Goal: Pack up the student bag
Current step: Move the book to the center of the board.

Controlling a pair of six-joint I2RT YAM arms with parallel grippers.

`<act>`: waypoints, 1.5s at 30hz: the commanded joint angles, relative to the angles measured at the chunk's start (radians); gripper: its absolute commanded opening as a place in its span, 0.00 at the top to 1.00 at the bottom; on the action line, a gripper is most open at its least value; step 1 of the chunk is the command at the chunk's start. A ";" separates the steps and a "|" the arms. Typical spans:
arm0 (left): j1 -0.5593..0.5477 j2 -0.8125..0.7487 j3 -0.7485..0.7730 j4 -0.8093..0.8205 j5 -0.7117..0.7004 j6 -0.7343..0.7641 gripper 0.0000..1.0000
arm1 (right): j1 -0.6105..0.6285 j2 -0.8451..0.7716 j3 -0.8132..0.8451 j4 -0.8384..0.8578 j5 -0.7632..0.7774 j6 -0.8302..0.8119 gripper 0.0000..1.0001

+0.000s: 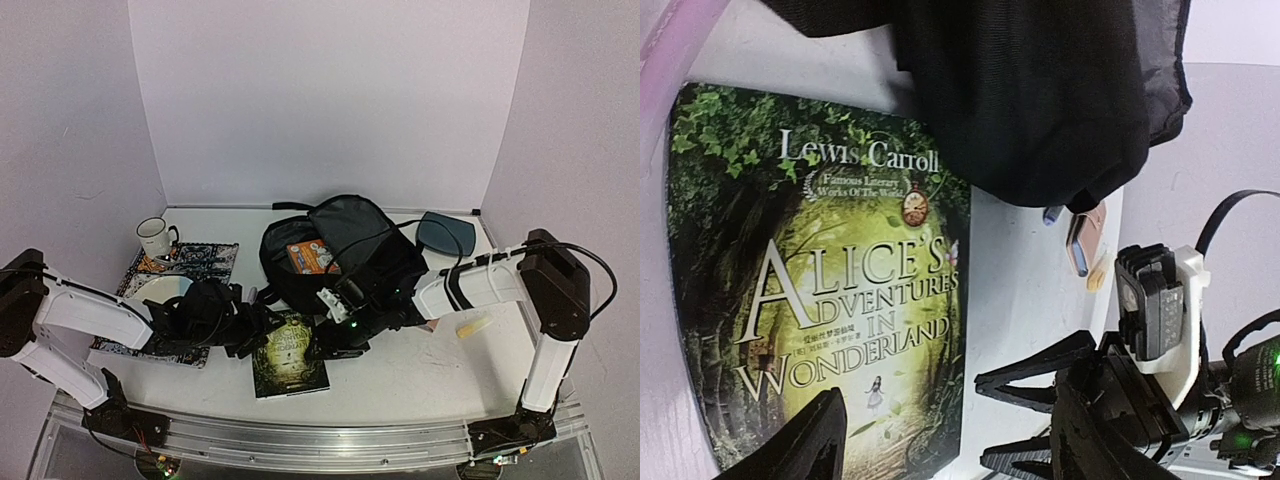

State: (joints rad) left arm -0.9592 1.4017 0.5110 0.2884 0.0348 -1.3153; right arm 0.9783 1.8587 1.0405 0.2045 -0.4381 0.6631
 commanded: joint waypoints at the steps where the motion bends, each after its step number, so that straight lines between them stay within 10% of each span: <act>1: -0.001 -0.041 0.032 0.051 0.006 0.032 0.28 | 0.006 -0.010 0.020 -0.002 0.024 0.030 0.46; 13: 0.000 -0.099 0.118 -0.455 -0.241 0.174 0.18 | 0.005 0.031 0.032 -0.053 0.109 0.058 0.46; 45: -0.001 0.104 0.197 -0.401 -0.013 0.197 0.25 | 0.022 -0.053 0.055 0.056 -0.038 0.103 0.55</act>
State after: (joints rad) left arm -0.9554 1.5265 0.6861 -0.1350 -0.0027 -1.1011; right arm 0.9871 1.8577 1.1050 0.1817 -0.4160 0.7386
